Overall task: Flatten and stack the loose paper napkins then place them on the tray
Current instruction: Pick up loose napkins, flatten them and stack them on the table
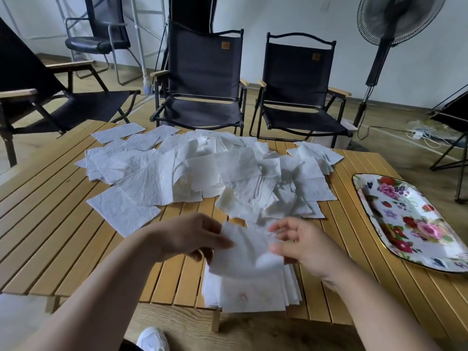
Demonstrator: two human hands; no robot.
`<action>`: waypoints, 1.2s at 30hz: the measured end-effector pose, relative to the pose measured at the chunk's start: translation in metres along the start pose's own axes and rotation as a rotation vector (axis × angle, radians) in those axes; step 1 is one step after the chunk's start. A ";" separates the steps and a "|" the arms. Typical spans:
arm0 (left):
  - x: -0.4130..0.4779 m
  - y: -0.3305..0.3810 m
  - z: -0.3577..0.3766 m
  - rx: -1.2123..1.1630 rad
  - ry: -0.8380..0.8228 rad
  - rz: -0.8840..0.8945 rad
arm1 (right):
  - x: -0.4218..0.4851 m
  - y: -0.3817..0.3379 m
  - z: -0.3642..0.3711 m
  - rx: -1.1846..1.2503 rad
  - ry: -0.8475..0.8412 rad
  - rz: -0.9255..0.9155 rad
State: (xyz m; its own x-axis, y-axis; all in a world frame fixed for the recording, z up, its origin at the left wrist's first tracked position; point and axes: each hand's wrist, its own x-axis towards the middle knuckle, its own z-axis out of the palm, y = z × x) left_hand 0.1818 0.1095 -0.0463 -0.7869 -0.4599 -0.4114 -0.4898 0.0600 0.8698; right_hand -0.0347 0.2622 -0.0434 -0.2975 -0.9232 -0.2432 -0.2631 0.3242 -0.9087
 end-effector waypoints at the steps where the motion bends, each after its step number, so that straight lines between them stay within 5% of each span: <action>1: -0.001 0.000 0.002 0.031 -0.070 -0.057 | 0.002 0.003 0.000 -0.036 -0.042 0.059; 9: 0.005 0.004 0.010 0.139 -0.194 -0.243 | 0.025 0.000 0.008 -0.107 -0.113 0.198; 16: 0.003 0.003 -0.003 -0.187 0.038 -0.071 | 0.030 -0.012 -0.001 0.317 -0.175 0.185; 20: 0.001 0.000 -0.006 -0.271 0.090 -0.052 | 0.022 -0.004 -0.006 0.126 -0.316 0.253; 25: -0.003 0.002 -0.002 -0.194 -0.029 -0.103 | 0.019 0.003 -0.022 0.227 -0.315 0.292; 30: 0.001 -0.005 0.010 0.090 -0.154 -0.242 | 0.008 0.008 -0.020 -0.181 -0.441 0.419; 36: 0.015 -0.008 0.014 0.248 -0.034 -0.327 | 0.019 0.015 -0.004 -0.234 -0.328 0.466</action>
State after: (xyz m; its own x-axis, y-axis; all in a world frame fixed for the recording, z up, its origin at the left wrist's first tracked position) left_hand 0.1686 0.1145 -0.0635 -0.5849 -0.4610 -0.6674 -0.7882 0.1289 0.6017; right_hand -0.0475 0.2508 -0.0606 -0.1421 -0.6768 -0.7223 -0.3788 0.7113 -0.5920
